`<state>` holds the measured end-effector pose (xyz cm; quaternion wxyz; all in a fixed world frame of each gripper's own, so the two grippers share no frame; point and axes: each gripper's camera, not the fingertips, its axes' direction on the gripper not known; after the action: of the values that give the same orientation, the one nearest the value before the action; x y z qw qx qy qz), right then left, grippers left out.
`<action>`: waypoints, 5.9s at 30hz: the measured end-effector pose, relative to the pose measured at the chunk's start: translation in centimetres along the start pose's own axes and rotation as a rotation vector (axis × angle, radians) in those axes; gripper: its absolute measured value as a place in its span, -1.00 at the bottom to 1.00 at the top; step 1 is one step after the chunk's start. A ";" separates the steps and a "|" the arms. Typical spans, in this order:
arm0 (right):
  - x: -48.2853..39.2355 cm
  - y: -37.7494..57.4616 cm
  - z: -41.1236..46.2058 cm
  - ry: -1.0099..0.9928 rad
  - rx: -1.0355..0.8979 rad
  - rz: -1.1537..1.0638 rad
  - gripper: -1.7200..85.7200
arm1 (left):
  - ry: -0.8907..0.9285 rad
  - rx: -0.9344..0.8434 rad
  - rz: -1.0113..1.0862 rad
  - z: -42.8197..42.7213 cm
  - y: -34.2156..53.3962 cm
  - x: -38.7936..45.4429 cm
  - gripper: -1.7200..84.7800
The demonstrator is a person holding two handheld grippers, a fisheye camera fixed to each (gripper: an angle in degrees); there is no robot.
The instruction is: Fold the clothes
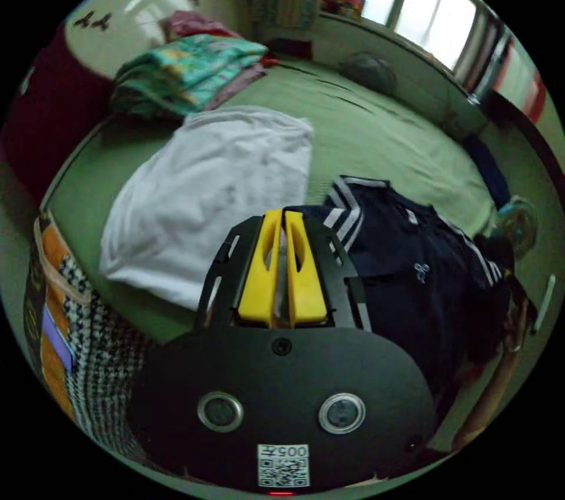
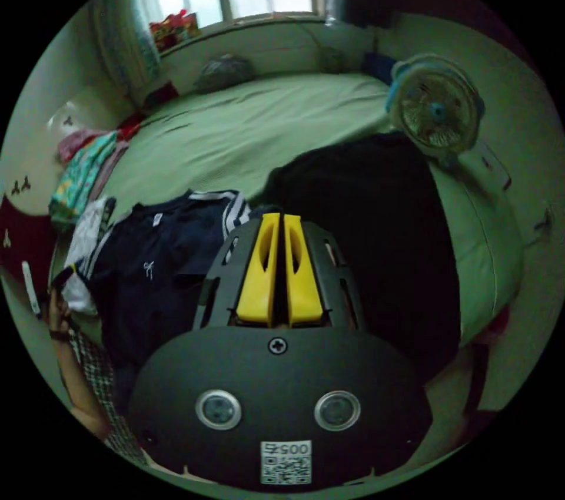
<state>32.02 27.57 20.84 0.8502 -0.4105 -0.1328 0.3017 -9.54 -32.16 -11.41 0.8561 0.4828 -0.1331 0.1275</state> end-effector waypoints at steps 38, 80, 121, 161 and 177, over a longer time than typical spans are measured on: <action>0.5 -2.9 0.0 -0.003 -0.122 -0.088 -0.93 | 0.230 -0.194 0.233 2.2 -1.1 -1.3 -0.85; -27.8 29.3 -4.4 -0.033 -0.240 -0.541 -0.98 | -0.070 -0.271 0.669 0.1 31.7 23.4 -0.98; -32.9 35.0 -5.1 -0.011 -0.239 -0.566 -0.98 | 0.023 -0.315 0.629 2.8 36.5 27.5 -0.98; -34.4 37.0 -5.8 0.032 -0.239 -0.597 -0.98 | 0.028 -0.335 0.629 4.7 35.5 27.6 -0.98; -34.8 36.9 -6.1 0.046 -0.238 -0.604 -0.98 | 0.004 -0.338 0.646 5.2 34.8 27.3 -0.98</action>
<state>-7.24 19.94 -10.91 0.8502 -0.4557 -0.2635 0.0089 3.24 -16.71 28.35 0.8398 0.2672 -0.2962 0.3683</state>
